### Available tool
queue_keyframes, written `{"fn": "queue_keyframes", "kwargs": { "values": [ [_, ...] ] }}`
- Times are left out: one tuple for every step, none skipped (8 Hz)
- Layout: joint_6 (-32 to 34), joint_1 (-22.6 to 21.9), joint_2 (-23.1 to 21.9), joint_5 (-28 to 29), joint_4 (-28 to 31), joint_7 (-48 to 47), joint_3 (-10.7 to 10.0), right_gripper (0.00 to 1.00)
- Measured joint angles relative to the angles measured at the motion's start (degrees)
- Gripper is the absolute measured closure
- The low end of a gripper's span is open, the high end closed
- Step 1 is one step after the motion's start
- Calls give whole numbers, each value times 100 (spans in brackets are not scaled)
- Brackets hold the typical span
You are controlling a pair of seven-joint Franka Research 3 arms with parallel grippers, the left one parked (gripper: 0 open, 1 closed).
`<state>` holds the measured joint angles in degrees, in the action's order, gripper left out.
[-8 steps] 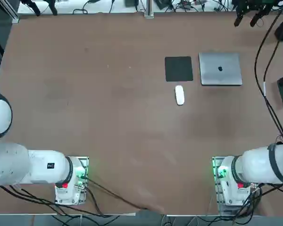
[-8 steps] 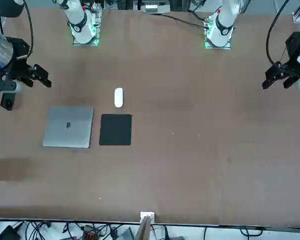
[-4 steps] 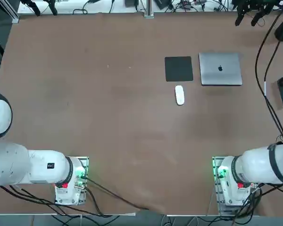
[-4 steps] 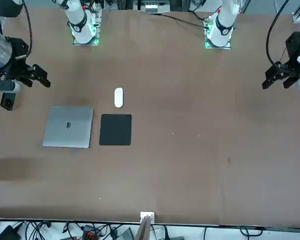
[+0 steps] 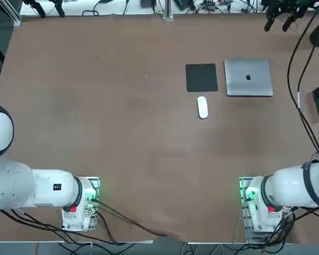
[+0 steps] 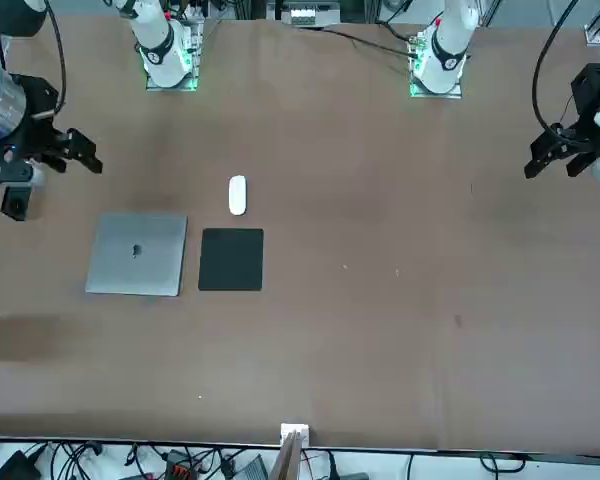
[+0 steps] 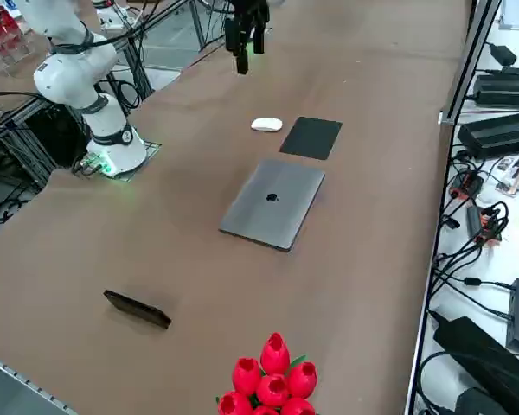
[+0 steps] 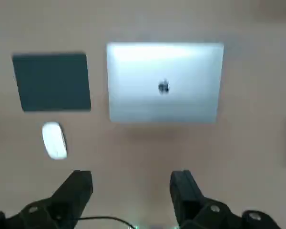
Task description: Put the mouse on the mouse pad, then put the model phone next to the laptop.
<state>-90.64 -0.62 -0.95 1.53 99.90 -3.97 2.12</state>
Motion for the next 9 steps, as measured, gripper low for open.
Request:
{"fn": "queue_keyframes", "kwargs": {
  "values": [
    [447, 0, 151, 35, 8, 0, 1, 0],
    [892, -1, 394, 191, 27, 2, 2, 0],
    [1150, -26, 679, 419, 48, 24, 12, 0],
    [1181, -141, 969, 573, 62, 66, 43, 0],
    [1030, -426, 1243, 646, 68, 67, 83, 0],
    [658, -817, 1467, 708, 91, 41, 112, 0],
    [186, -1225, 1614, 815, 181, -55, 135, 0],
    [-292, -1519, 1671, 938, 372, -163, 154, 0],
    [-793, -1674, 1672, 1011, 636, -279, 160, 0]
  ]
}}
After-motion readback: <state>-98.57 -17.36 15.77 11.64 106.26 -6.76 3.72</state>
